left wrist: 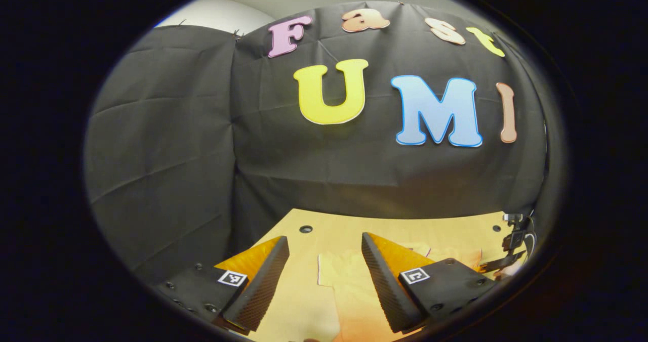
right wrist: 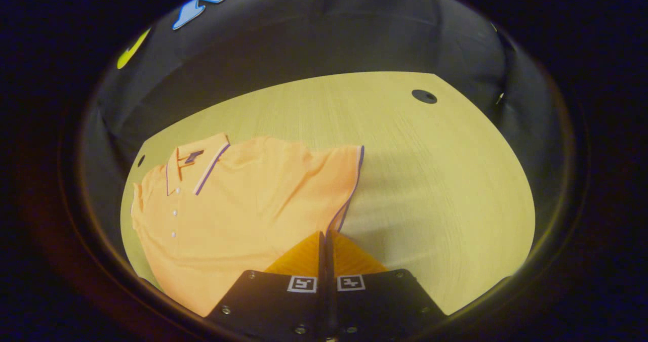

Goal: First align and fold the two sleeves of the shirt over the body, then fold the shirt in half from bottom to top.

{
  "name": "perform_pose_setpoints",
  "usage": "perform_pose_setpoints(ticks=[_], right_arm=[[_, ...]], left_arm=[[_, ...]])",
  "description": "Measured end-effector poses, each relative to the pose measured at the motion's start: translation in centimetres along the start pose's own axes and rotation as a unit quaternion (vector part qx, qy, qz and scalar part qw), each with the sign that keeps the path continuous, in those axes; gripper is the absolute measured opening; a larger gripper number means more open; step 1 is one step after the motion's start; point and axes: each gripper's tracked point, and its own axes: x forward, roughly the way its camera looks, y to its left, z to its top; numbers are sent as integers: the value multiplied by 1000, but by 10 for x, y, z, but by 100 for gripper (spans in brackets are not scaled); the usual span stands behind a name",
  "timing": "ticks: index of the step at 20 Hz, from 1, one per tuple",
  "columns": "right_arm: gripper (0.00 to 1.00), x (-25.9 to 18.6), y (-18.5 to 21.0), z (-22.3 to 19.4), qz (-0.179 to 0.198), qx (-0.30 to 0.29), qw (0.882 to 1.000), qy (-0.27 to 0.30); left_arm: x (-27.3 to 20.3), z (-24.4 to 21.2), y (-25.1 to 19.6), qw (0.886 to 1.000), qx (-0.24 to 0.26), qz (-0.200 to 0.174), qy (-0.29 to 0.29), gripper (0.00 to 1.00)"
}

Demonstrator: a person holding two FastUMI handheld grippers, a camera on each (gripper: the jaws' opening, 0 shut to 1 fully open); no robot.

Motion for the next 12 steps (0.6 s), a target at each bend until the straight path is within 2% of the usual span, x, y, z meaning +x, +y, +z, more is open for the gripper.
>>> perform_pose_setpoints(ticks=[6, 9, 12], right_arm=[[0, -17, 25, 39, 4, -51, 997, -60], [0, -26, 58, 62, 26, -81, 992, -89], [0, -30, 102, 68, 59, -118, 986, -101]], left_arm=[[1, -3, 2, 1000, -4, 0, 3, 94], [2, -6, 3, 1000, -8, 0, 5, 94], [1, -7, 6, 1000, -11, 3, 5, 94]])
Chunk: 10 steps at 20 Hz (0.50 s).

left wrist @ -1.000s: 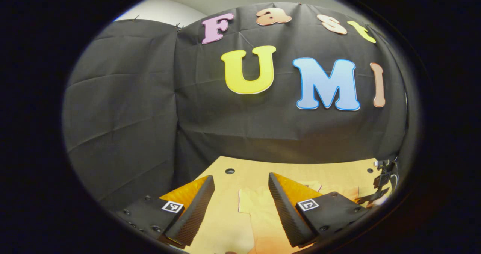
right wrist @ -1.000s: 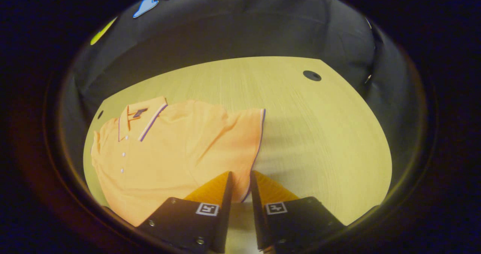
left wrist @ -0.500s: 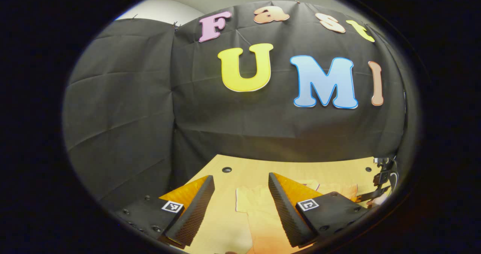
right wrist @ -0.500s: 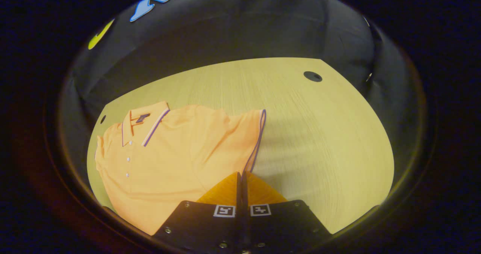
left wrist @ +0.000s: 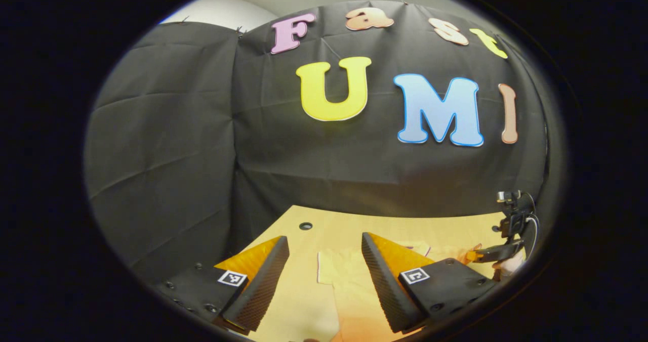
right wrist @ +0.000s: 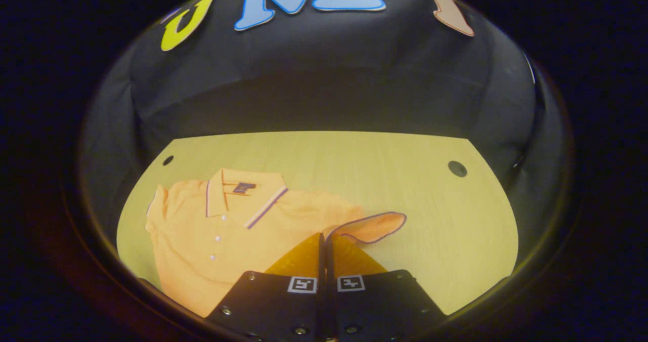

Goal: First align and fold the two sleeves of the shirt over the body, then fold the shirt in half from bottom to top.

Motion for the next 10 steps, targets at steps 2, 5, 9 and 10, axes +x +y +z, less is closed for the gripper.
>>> perform_pose_setpoints(ticks=[2, 5, 9, 10], right_arm=[[0, 2, 30, 2, 26, -31, 999, 0], [0, 7, 77, -11, 66, -87, 994, 11], [0, 11, 111, -41, 90, -145, 984, 42], [1, 12, 117, -49, 96, -151, 982, 53]], left_arm=[[-2, -1, 4, 1000, -1, 3, 0, 94], [-5, -4, 11, 1000, -2, 10, 0, 94], [-7, -8, 19, 1000, -1, 17, 3, 94], [-8, -10, 21, 1000, -2, 19, 4, 94]])
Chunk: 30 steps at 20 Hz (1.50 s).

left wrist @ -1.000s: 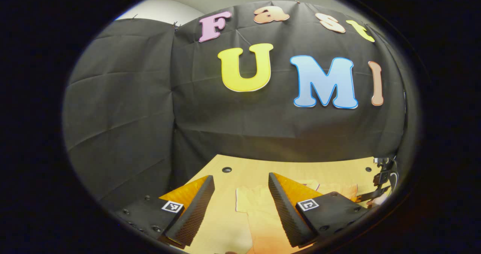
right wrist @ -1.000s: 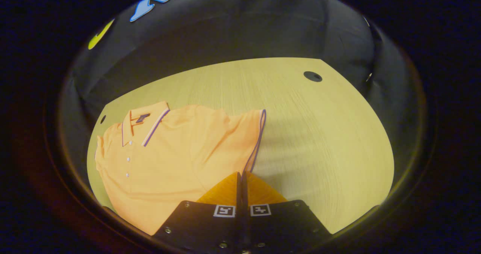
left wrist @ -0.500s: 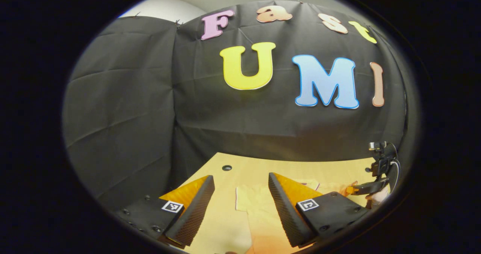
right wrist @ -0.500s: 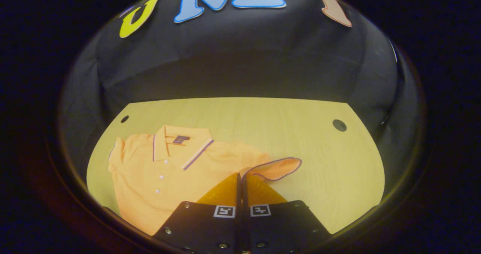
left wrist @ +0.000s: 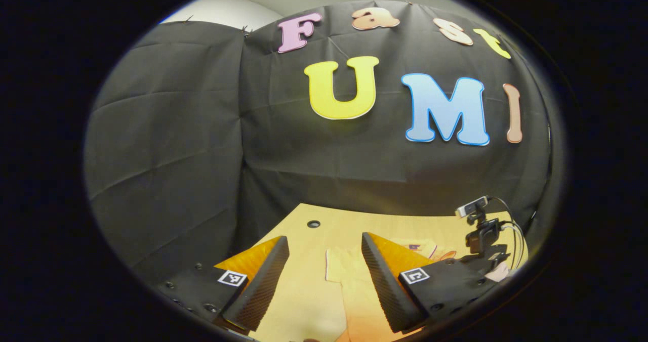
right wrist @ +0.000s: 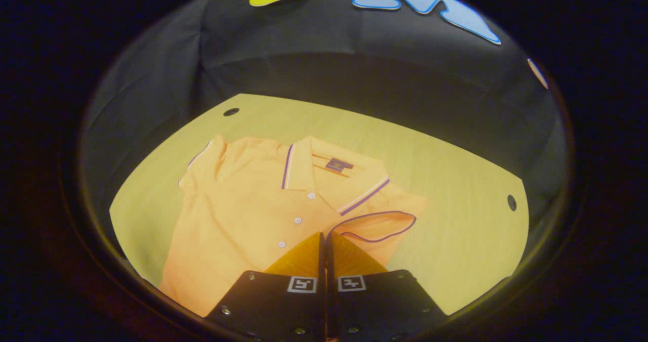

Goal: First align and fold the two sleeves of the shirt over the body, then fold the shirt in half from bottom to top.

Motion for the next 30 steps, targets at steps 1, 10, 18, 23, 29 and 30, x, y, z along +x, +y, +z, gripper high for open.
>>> perform_pose_setpoints(ticks=[1, 10, 18, 23, 29, 30], right_arm=[[6, -2, 6, -3, 10, -3, 1000, 7], [43, -16, -2, -5, -1, 9, 1000, -2], [43, -43, -9, 3, -12, 25, 999, -26], [43, -75, 0, 12, -6, 38, 998, -49], [43, -128, 10, 25, -8, 73, 993, -90], [43, -135, 11, 27, -8, 80, 992, -95]], left_arm=[[-1, -1, 1, 1000, -1, 0, 1, 94], [9, -25, -7, 1000, -1, -15, 19, 94], [45, -48, -22, 998, 10, -48, 33, 94], [93, -89, -27, 996, 19, -66, 59, 94], [164, -161, -41, 988, 36, -99, 115, 94], [173, -174, -43, 986, 36, -102, 123, 95]])
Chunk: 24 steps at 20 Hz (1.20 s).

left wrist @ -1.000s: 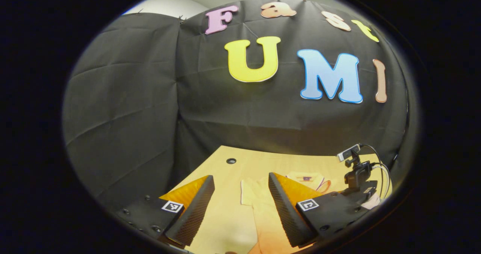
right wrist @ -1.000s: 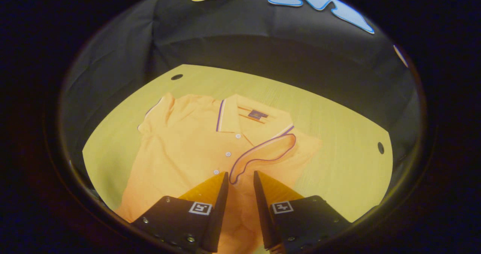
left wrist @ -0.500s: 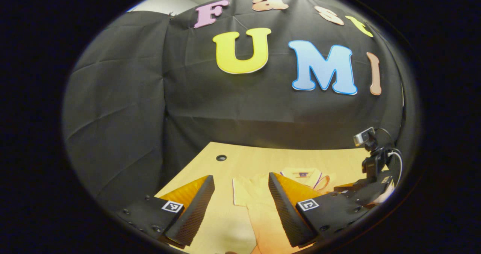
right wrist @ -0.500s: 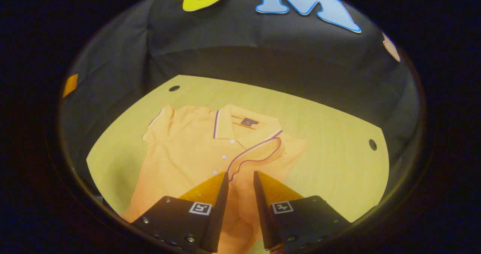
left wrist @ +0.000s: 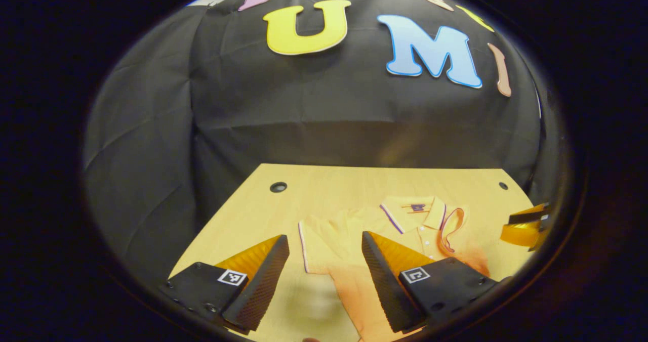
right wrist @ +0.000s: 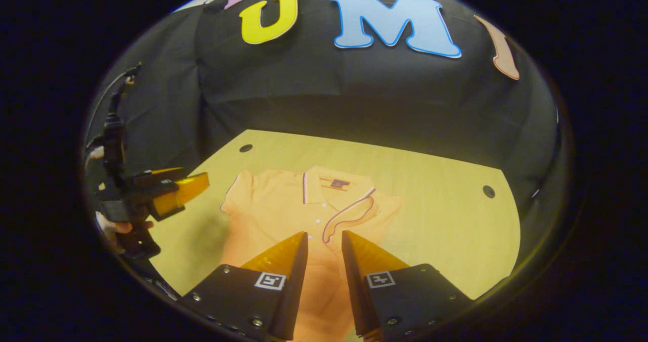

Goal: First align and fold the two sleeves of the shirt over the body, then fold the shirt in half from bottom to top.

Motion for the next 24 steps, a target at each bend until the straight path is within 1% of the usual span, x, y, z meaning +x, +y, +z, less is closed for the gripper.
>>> perform_pose_setpoints(ticks=[3, 5, 9, 10, 12, 13, 16, 17, 18, 20, 21, 22, 23, 24], right_arm=[[43, -26, 4, 13, -3, 31, 999, -23], [43, -36, 3, 15, -12, 37, 999, -25], [43, -53, -1, 9, -29, 41, 998, -27], [41, -56, -2, 7, -34, 44, 998, -26], [43, -61, -7, 4, -45, 45, 998, -25], [43, -64, -9, 3, -49, 47, 997, -25], [43, -67, -17, 0, -58, 57, 996, -23], [43, -68, -20, 0, -61, 62, 996, -23], [43, -69, -21, -1, -64, 66, 996, -22], [41, -67, -24, -2, -67, 72, 995, -22], [43, -68, -26, -2, -68, 71, 995, -21], [41, -69, -26, -3, -69, 70, 995, -20], [41, -68, -26, -3, -69, 69, 995, -19], [41, -69, -27, -4, -69, 69, 995, -18]], left_arm=[[41, -42, 9, 999, 6, 2, 43, 96], [57, -61, 17, 998, 10, 5, 67, 96], [86, -88, 22, 995, 20, 12, 99, 96], [90, -96, 25, 994, 21, 15, 109, 96], [96, -111, 30, 991, 18, 23, 129, 97], [98, -117, 31, 990, 13, 27, 134, 98], [100, -117, 29, 992, -4, 29, 127, 97], [101, -118, 29, 992, -10, 27, 125, 98], [99, -118, 22, 992, -24, 17, 122, 98], [103, -119, 20, 994, -22, 19, 109, 73], [105, -118, 16, 994, -23, 19, 106, 62], [105, -118, 12, 994, -25, 19, 103, 51], [105, -116, 8, 994, -29, 17, 102, 37], [105, -117, 7, 994, -31, 21, 102, 28]])
